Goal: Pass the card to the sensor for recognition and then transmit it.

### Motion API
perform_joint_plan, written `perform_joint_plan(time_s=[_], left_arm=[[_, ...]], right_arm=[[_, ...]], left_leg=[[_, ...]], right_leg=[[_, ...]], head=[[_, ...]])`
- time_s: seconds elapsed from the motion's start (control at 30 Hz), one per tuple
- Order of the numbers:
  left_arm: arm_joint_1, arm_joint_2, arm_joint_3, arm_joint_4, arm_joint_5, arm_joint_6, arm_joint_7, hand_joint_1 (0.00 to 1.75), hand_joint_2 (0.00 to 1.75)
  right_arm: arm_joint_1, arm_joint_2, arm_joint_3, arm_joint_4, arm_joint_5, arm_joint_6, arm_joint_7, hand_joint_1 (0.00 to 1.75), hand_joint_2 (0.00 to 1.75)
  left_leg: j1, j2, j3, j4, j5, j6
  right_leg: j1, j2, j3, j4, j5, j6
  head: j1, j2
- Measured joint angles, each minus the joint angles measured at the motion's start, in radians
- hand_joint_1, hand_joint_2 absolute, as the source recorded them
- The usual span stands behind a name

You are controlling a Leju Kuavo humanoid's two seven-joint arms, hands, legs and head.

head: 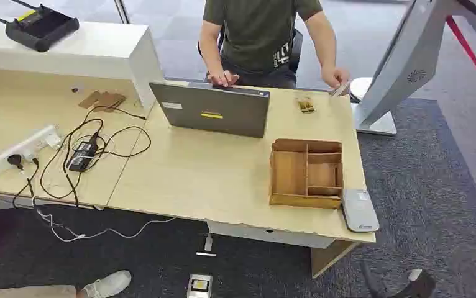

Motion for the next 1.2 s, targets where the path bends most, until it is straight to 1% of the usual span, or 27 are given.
perform_joint_plan(time_s=[0.1, 0.17, 0.2, 0.23, 0.3, 0.37, 0.4, 0.43, 0.47, 0.53, 0.57, 0.6, 0.63, 0.7, 0.73, 0.77, 0.8, 0.87, 0.9, 0.93, 0.97, 1.0, 1.07, 1.1, 1.13, 1.17, 1.2], left_arm=[[0.009, 0.006, 0.013, 0.000, 0.003, 0.003, -0.008, 0.00, 1.75], [0.012, 0.008, 0.017, 0.000, 0.005, 0.008, -0.013, 0.00, 1.75], [0.015, 0.009, 0.022, 0.000, 0.009, 0.009, -0.016, 0.00, 1.75], [0.018, 0.010, 0.025, 0.000, 0.012, 0.010, -0.019, 0.00, 1.75], [0.027, 0.012, 0.032, 0.000, 0.017, 0.014, -0.026, 0.00, 1.75], [0.032, 0.012, 0.037, 0.000, 0.019, 0.018, -0.035, 0.00, 1.75], [0.032, 0.012, 0.039, 0.000, 0.021, 0.021, -0.039, 0.00, 1.75], [0.033, 0.011, 0.041, -0.001, 0.036, 0.033, -0.042, 0.00, 1.75], [0.040, 0.008, 0.047, -0.002, 0.055, 0.047, -0.045, 0.00, 1.75], [0.061, 0.004, 0.068, -0.003, 0.112, 0.086, -0.059, 0.00, 1.75], [0.072, 0.003, 0.075, -0.003, 0.125, 0.094, -0.065, 0.00, 1.75], [0.084, 0.003, 0.080, -0.003, 0.139, 0.100, -0.073, 0.00, 1.75], [0.095, 0.003, 0.085, -0.003, 0.148, 0.102, -0.079, 0.00, 1.75], [0.105, 0.004, 0.091, -0.002, 0.157, 0.102, -0.084, 0.00, 1.75], [0.104, 0.004, 0.095, -0.002, 0.157, 0.101, -0.085, 0.00, 1.75], [0.103, 0.004, 0.098, -0.003, 0.155, 0.094, -0.088, 0.00, 1.75], [0.102, 0.004, 0.098, -0.003, 0.153, 0.088, -0.089, 0.00, 1.75], [0.101, 0.005, 0.099, -0.003, 0.146, 0.071, -0.096, 0.00, 1.75], [0.101, 0.008, 0.099, -0.003, 0.141, 0.062, -0.103, 0.00, 1.75], [0.101, 0.011, 0.099, -0.002, 0.138, 0.057, -0.106, 0.00, 1.75], [0.098, 0.014, 0.099, -0.002, 0.136, 0.052, -0.110, 0.00, 1.75], [0.092, 0.016, 0.099, -0.002, 0.135, 0.050, -0.113, 0.00, 1.75], [0.080, 0.016, 0.099, -0.002, 0.128, 0.047, -0.113, 0.00, 1.75], [0.078, 0.016, 0.099, -0.002, 0.124, 0.047, -0.113, 0.00, 1.75], [0.077, 0.016, 0.099, -0.002, 0.120, 0.047, -0.110, 0.00, 1.75], [0.076, 0.016, 0.098, -0.002, 0.117, 0.047, -0.108, 0.00, 1.75], [0.073, 0.016, 0.098, -0.002, 0.116, 0.047, -0.104, 0.00, 1.75]], right_arm=[[0.013, 0.002, -0.050, -0.028, -0.032, -0.011, -0.103, 0.00, 1.75], [0.014, 0.003, -0.088, -0.034, -0.017, -0.012, -0.146, 0.00, 1.75], [0.012, 0.005, -0.113, -0.041, 0.022, -0.013, -0.193, 0.00, 1.75], [0.010, 0.010, -0.142, -0.047, 0.060, -0.013, -0.221, 0.00, 1.75], [-0.011, 0.027, -0.214, -0.063, 0.189, -0.013, -0.250, 0.00, 1.75], [-0.048, 0.059, -0.311, -0.090, 0.372, -0.013, -0.253, 0.00, 1.75], [-0.063, 0.071, -0.350, -0.101, 0.429, -0.014, -0.253, 0.00, 1.75], [-0.065, 0.092, -0.385, -0.123, 0.492, -0.014, -0.252, 0.00, 1.75], [-0.036, 0.120, -0.410, -0.176, 0.567, -0.014, -0.245, 0.00, 1.75], [0.096, 0.196, -0.427, -0.376, 0.787, -0.014, -0.226, 0.00, 1.75], [0.173, 0.218, -0.427, -0.470, 0.886, -0.014, -0.208, 0.00, 1.75], [0.245, 0.255, -0.427, -0.583, 1.006, -0.014, -0.183, 0.00, 1.75], [0.303, 0.266, -0.430, -0.658, 1.092, -0.014, -0.159, 0.00, 1.75], [0.360, 0.268, -0.451, -0.814, 1.263, -0.014, -0.120, 0.00, 1.75], [0.378, 0.268, -0.460, -0.872, 1.329, -0.015, -0.074, 0.00, 1.75], [0.388, 0.267, -0.478, -0.906, 1.360, -0.015, -0.057, 0.00, 1.75], [0.390, 0.265, -0.503, -0.906, 1.328, -0.016, -0.094, 0.00, 1.75], [0.388, 0.222, -0.566, -0.864, 1.178, -0.017, -0.219, 0.00, 1.75], [0.376, 0.193, -0.591, -0.853, 1.176, -0.017, -0.258, 0.00, 1.75], [0.356, 0.175, -0.604, -0.845, 1.236, -0.017, -0.237, 0.00, 1.75], [0.334, 0.159, -0.604, -0.846, 1.328, -0.016, -0.175, 0.00, 1.75], [0.313, 0.143, -0.600, -0.850, 1.487, -0.016, -0.059, 0.00, 1.75], [0.286, 0.106, -0.576, -0.856, 1.886, -0.016, 0.210, 0.00, 1.75], [0.268, 0.085, -0.557, -0.857, 2.064, -0.016, 0.320, 0.00, 1.75], [0.245, 0.061, -0.529, -0.857, 2.202, -0.016, 0.425, 0.00, 1.75], [0.222, 0.037, -0.492, -0.856, 2.293, -0.016, 0.504, 0.00, 1.75], [0.199, 0.017, -0.458, -0.855, 2.328, -0.014, 0.573, 0.00, 1.75]], left_leg=[[0.000, 0.000, 0.000, 0.000, 0.000, 0.000], [-0.001, 0.000, 0.000, 0.000, 0.000, 0.000], [-0.001, 0.000, 0.000, 0.000, 0.000, 0.000], [-0.001, 0.000, 0.000, 0.000, 0.000, 0.000], [-0.001, 0.001, 0.000, 0.000, 0.000, 0.000], [-0.001, 0.001, 0.001, 0.000, 0.000, 0.000], [0.000, 0.001, 0.002, 0.001, 0.001, 0.000], [0.000, -0.001, 0.002, 0.001, 0.001, 0.000], [0.000, -0.004, 0.003, 0.001, 0.001, 0.000], [0.003, -0.010, 0.006, 0.001, -0.002, -0.002], [0.003, -0.012, 0.007, 0.001, -0.004, -0.003], [0.003, -0.015, 0.008, 0.001, -0.005, -0.003], [0.002, -0.014, 0.007, 0.000, -0.006, -0.003], [0.003, -0.009, 0.008, -0.001, -0.008, -0.005], [0.003, -0.006, 0.010, -0.001, -0.009, -0.005], [0.003, -0.003, 0.011, -0.001, -0.010, -0.005], [0.004, -0.002, 0.012, -0.001, -0.010, -0.005], [0.001, -0.002, 0.011, -0.001, -0.010, -0.004], [0.000, -0.002, 0.010, -0.001, -0.010, -0.004], [0.000, 0.000, 0.010, -0.001, -0.010, -0.004], [0.000, 0.004, 0.011, -0.001, -0.010, -0.004], [0.000, 0.003, 0.013, -0.001, -0.010, -0.004], [0.000, 0.002, 0.013, -0.001, -0.008, -0.003], [0.000, 0.001, 0.012, -0.001, -0.007, -0.003], [0.000, 0.001, 0.011, -0.001, -0.007, -0.003], [0.000, 0.001, 0.011, -0.001, -0.007, -0.003], [0.000, 0.001, 0.012, -0.001, -0.007, -0.003]], right_leg=[[0.000, 0.000, 0.000, 0.000, 0.000, 0.000], [-0.001, 0.000, 0.000, 0.000, 0.000, 0.000], [-0.001, 0.000, 0.000, 0.000, 0.000, 0.000], [-0.001, 0.000, 0.001, 0.000, 0.000, 0.000], [-0.001, 0.000, 0.001, 0.000, 0.001, 0.000], [-0.001, 0.001, 0.000, 0.000, 0.001, 0.000], [-0.001, 0.000, 0.000, 0.000, 0.001, 0.000], [0.000, -0.002, 0.001, 0.000, 0.001, 0.000], [0.000, -0.005, 0.004, -0.001, -0.001, 0.000], [0.002, -0.010, 0.009, -0.001, -0.005, -0.001], [0.003, -0.011, 0.012, -0.001, -0.007, -0.002], [0.003, -0.012, 0.012, 0.000, -0.009, -0.002], [0.001, -0.012, 0.010, 0.001, -0.010, -0.004], [0.003, -0.009, 0.008, 0.000, -0.011, -0.005], [0.003, -0.007, 0.010, 0.000, -0.012, -0.005], [0.003, -0.006, 0.011, -0.001, -0.012, -0.005], [0.003, -0.005, 0.011, -0.001, -0.012, -0.005], [0.001, -0.005, 0.012, -0.001, -0.011, -0.004], [0.001, -0.003, 0.012, -0.001, -0.011, -0.004], [0.001, 0.000, 0.011, 0.000, -0.009, -0.004], [0.001, 0.004, 0.011, -0.001, -0.007, -0.003], [0.000, 0.004, 0.011, -0.001, -0.007, -0.003], [0.000, 0.001, 0.012, -0.001, -0.008, -0.002], [0.001, 0.000, 0.012, 0.000, -0.008, -0.002], [0.001, 0.000, 0.013, 0.000, -0.007, -0.002], [0.001, 0.000, 0.012, 0.000, -0.007, -0.003], [0.001, 0.000, 0.013, 0.001, -0.007, -0.003]], head=[[0.000, 0.000], [0.000, 0.000], [0.000, 0.000], [0.000, 0.000], [0.000, 0.000], [0.000, 0.000], [0.000, 0.000], [0.000, 0.000], [0.000, 0.000], [0.000, 0.000], [0.000, 0.000], [-0.001, 0.000], [-0.002, 0.000], [0.000, 0.000], [0.000, 0.000], [0.000, 0.000], [-0.001, 0.000], [0.000, 0.000], [0.000, 0.000], [0.000, 0.000], [0.000, 0.000], [0.000, 0.000], [0.000, 0.000], [0.000, 0.000], [0.000, 0.000], [-0.001, 0.000], [0.000, 0.000]])
